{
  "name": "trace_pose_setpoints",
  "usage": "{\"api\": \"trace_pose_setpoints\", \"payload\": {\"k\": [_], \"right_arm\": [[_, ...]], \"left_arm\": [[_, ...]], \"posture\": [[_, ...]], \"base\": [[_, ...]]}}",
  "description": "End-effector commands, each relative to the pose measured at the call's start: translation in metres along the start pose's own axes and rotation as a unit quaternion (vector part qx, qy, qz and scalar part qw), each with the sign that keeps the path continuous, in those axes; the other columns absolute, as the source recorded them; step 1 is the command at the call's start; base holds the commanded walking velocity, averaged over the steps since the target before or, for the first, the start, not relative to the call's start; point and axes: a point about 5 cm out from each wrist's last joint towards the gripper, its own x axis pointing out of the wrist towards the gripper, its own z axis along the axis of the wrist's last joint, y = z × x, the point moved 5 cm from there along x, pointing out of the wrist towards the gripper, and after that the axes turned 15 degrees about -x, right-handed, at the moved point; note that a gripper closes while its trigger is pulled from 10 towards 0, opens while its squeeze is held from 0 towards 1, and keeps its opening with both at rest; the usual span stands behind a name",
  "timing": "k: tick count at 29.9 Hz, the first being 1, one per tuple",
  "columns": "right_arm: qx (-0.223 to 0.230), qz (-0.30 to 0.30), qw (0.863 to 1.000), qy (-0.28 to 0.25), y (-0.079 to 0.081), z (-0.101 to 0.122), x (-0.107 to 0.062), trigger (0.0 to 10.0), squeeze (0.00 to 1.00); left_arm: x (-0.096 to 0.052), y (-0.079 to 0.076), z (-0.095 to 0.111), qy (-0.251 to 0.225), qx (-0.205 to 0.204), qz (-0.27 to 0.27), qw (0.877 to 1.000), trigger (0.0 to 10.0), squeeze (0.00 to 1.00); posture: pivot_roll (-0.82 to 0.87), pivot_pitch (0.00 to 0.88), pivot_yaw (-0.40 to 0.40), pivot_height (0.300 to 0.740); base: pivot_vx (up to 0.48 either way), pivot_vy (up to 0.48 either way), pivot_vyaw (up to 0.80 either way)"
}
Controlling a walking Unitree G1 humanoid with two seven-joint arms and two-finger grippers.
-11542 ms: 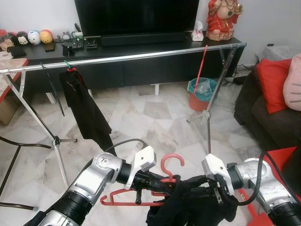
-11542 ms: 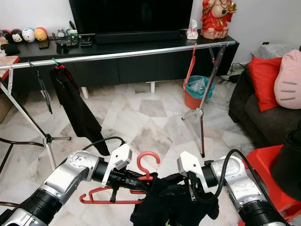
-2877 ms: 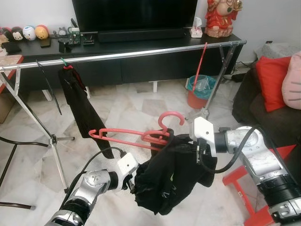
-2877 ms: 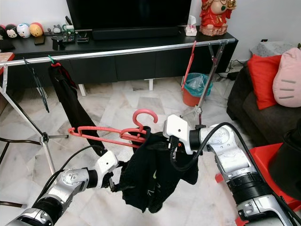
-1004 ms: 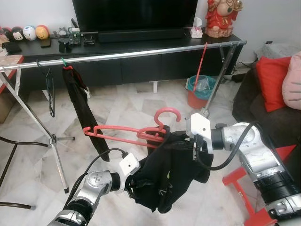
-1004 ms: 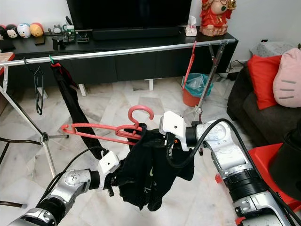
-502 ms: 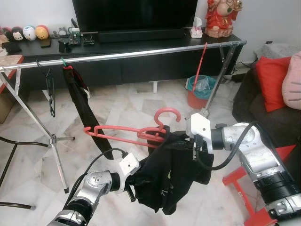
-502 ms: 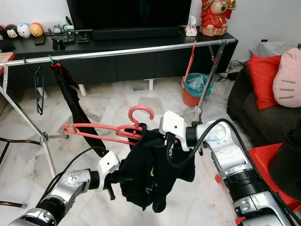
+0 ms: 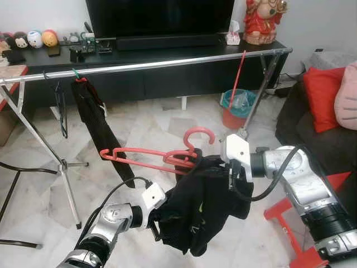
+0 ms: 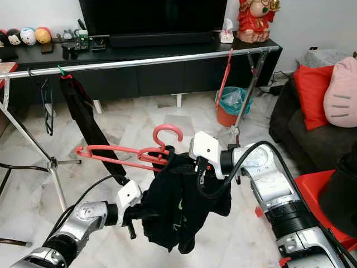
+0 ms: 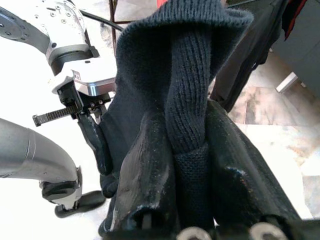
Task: Hang hanger
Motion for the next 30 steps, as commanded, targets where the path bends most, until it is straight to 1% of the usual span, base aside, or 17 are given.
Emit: {"api": "trace_pose_setpoints", "payload": {"k": [1, 3, 7, 10, 11, 12, 15, 16, 17, 18, 20, 21, 22, 23, 30], "right_arm": [[-0.014, 0.003, 1.0, 0.008, -0.001, -0.001, -0.006, 10.0, 0.0], [-0.014, 0.006, 1.0, 0.013, 0.001, -0.003, -0.007, 10.0, 0.0], [-0.007, 0.016, 0.999, 0.046, 0.009, -0.019, -0.017, 10.0, 0.0], [-0.004, 0.013, 0.998, 0.054, 0.01, -0.024, -0.021, 10.0, 0.0], [0.002, 0.008, 0.998, 0.062, 0.009, -0.028, -0.027, 10.0, 0.0], [0.006, 0.009, 0.998, 0.066, 0.01, -0.03, -0.03, 10.0, 0.0], [0.009, 0.022, 0.997, 0.073, 0.015, -0.033, -0.034, 10.0, 0.0], [0.011, 0.036, 0.996, 0.078, 0.019, -0.035, -0.038, 10.0, 0.0], [0.012, 0.039, 0.996, 0.079, 0.021, -0.036, -0.039, 10.0, 0.0], [0.012, 0.04, 0.996, 0.083, 0.021, -0.037, -0.041, 10.0, 0.0], [0.014, 0.044, 0.994, 0.099, 0.024, -0.043, -0.047, 10.0, 0.0], [0.014, 0.044, 0.994, 0.099, 0.024, -0.043, -0.047, 10.0, 0.0], [0.02, 0.061, 0.992, 0.111, 0.03, -0.048, -0.052, 10.0, 0.0], [0.022, 0.069, 0.991, 0.114, 0.033, -0.049, -0.054, 10.0, 0.0], [0.022, 0.069, 0.991, 0.114, 0.033, -0.049, -0.054, 10.0, 0.0]], "left_arm": [[-0.005, 0.003, -0.002, 0.001, 0.005, 0.006, 1.0, 0.0, 0.0], [-0.006, 0.003, -0.002, 0.003, 0.006, 0.006, 1.0, 0.0, 0.0], [-0.009, 0.005, -0.006, 0.015, 0.022, 0.01, 1.0, 0.0, 0.0], [-0.011, 0.004, -0.01, 0.026, 0.032, 0.009, 0.999, 0.0, 0.0], [-0.013, 0.005, -0.017, 0.05, 0.058, 0.015, 0.997, 0.0, 0.0], [-0.014, 0.006, -0.02, 0.061, 0.074, 0.022, 0.995, 0.0, 0.0], [-0.015, 0.009, -0.022, 0.068, 0.085, 0.032, 0.994, 0.0, 0.0], [-0.016, 0.011, -0.023, 0.073, 0.09, 0.038, 0.993, 2.9, 0.0], [-0.017, 0.011, -0.023, 0.074, 0.09, 0.038, 0.992, 2.9, 0.0], [-0.018, 0.012, -0.024, 0.079, 0.095, 0.042, 0.991, 10.0, 0.0], [-0.021, 0.014, -0.028, 0.094, 0.112, 0.047, 0.988, 10.0, 0.0], [-0.021, 0.014, -0.028, 0.094, 0.112, 0.047, 0.988, 10.0, 0.0], [-0.023, 0.016, -0.031, 0.103, 0.122, 0.051, 0.986, 10.0, 0.0], [-0.023, 0.017, -0.032, 0.105, 0.125, 0.053, 0.985, 10.0, 0.0], [-0.023, 0.017, -0.032, 0.105, 0.125, 0.053, 0.985, 10.0, 0.0]], "posture": [[-0.01, 0.019, -0.007, 0.74], [-0.01, 0.019, -0.007, 0.74], [-0.01, 0.021, -0.007, 0.74], [-0.01, 0.021, -0.007, 0.74], [-0.01, 0.021, -0.005, 0.74], [-0.01, 0.021, -0.005, 0.74], [-0.01, 0.022, -0.004, 0.74], [-0.01, 0.022, -0.004, 0.74], [-0.01, 0.022, -0.004, 0.74], [-0.01, 0.022, -0.005, 0.74], [-0.01, 0.022, -0.005, 0.74], [-0.01, 0.022, -0.005, 0.74], [-0.01, 0.022, -0.005, 0.74], [-0.01, 0.023, -0.006, 0.74], [-0.01, 0.023, -0.006, 0.74]], "base": [[0.0, 0.0, 0.0], [0.0, 0.0, 0.0], [0.0, 0.0, 0.0], [0.0, 0.0, 0.0], [0.0, 0.0, 0.0], [0.0, 0.0, 0.0], [0.0, 0.0, 0.0], [0.0, 0.0, 0.0], [0.0, 0.0, 0.0], [0.0, 0.0, 0.0], [0.0, 0.0, 0.0], [0.0, 0.0, 0.0], [0.0, 0.0, 0.0], [0.0, 0.0, 0.0], [0.0, 0.0, 0.0]]}}
